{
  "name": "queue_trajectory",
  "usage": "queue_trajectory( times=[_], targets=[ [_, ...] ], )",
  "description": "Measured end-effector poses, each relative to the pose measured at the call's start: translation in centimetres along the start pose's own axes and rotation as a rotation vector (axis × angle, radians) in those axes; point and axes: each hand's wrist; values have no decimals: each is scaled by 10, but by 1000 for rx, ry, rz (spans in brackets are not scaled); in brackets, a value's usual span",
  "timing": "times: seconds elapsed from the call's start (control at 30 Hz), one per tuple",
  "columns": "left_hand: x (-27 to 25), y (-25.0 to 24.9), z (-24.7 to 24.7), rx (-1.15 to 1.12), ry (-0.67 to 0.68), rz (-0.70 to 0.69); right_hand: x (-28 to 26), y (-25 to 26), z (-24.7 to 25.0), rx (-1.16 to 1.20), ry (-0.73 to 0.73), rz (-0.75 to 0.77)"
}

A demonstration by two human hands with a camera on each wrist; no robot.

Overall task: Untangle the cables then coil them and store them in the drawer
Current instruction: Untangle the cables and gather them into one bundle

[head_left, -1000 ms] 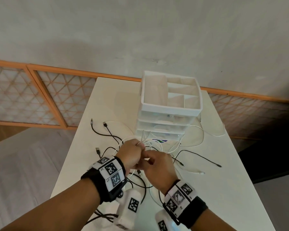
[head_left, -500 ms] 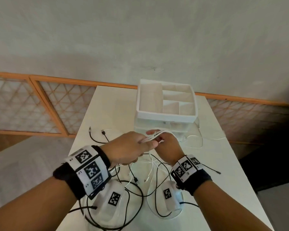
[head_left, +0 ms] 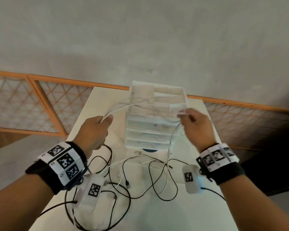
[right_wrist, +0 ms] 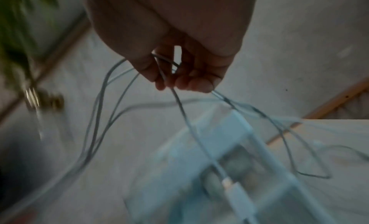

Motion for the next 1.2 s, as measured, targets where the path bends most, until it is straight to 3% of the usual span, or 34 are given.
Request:
queue_trajectory(
  times=[0.07,0.1,0.17,0.23,0.37,0.43,0.5,0.6,0.73,0.83,0.9,1.07,1.2],
  targets=[
    [1,-1,1,-34,-32,-16,10,2,13,156,-162,31],
    [1,-6,2,-90,-50,-29,8,-6,8,95,-149,51],
    [1,-20,4,-232,-57,-58,-7,-42,-15,-184,-2,17],
    [2,-34,8,-354,-66,-90,-29,-87,-39,-398,193,-117],
    [3,-40,13,-298,-51,-96,-46,-124,-43,-451,370,-406],
    [3,-28,6,-146,-3,-24,-35,-108,-36,-342,435,-354],
    [4,-10,-6,-27,30,56,-17,-74,-21,-226,407,-219],
    [11,18,-22,-18,30,123,16,-11,20,-65,121,-37],
    [21,35,-24,-96,-60,214,35,30,64,314,-229,28],
    [20,32,-22,-143,-21,168,27,16,56,119,-131,4],
    [14,21,-25,-220,97,88,15,13,39,64,-15,37],
    [-9,-5,-65,-159,443,-31,3,64,20,417,119,89],
    [-17,18,-103,96,493,-10,4,101,32,625,66,118]
  ],
)
Point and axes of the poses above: each hand's wrist, its own x-axis towards the middle knuckle, its own z-axis out of the back of the hand, y = z × x, and after that the axes turned 10 degrees about -x, right-handed
